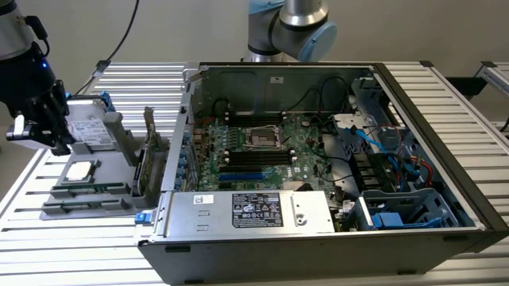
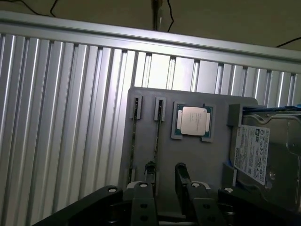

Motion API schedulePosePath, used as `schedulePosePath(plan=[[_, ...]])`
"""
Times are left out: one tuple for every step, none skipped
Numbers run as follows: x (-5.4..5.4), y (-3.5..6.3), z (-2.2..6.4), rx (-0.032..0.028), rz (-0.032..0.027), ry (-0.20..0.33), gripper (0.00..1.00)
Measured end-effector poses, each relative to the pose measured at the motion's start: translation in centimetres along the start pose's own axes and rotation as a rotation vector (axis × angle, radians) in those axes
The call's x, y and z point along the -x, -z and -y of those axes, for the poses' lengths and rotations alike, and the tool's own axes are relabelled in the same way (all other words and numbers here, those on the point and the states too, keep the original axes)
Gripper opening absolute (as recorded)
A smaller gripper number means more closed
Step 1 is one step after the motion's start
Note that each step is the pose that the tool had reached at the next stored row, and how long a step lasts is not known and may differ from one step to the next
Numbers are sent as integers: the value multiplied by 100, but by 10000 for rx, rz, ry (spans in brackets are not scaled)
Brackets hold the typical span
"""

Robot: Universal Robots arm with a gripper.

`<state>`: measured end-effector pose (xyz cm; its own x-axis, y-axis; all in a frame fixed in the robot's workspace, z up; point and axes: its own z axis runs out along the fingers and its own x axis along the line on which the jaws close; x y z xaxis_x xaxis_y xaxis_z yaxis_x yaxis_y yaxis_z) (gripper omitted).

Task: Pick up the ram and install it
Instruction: 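Pick up the ram and move it above insertion slot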

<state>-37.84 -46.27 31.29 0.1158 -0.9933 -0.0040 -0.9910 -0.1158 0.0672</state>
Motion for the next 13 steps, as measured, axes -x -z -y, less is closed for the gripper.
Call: schedulePosePath(plan=[[-24, -14, -2, -7, 2, -1, 31], [-52, -31, -4, -14, 2, 0, 31], [-88, -51, -8, -19, 3, 0, 31], [-128, -69, -11, -21, 8, 0, 31], [-171, -87, -15, -23, 14, 0, 31], [-208, -105, -18, -23, 19, 0, 31], [-235, -123, -20, -24, 25, 1, 31], [-251, -142, -20, -23, 31, 2, 31], [-260, -161, -18, -26, 38, 2, 31], [-267, -179, -17, -26, 43, 3, 31], [-273, -195, -17, -26, 46, 2, 31], [-280, -216, -16, -27, 48, 3, 31], [-285, -234, -16, -27, 48, 2, 31]])
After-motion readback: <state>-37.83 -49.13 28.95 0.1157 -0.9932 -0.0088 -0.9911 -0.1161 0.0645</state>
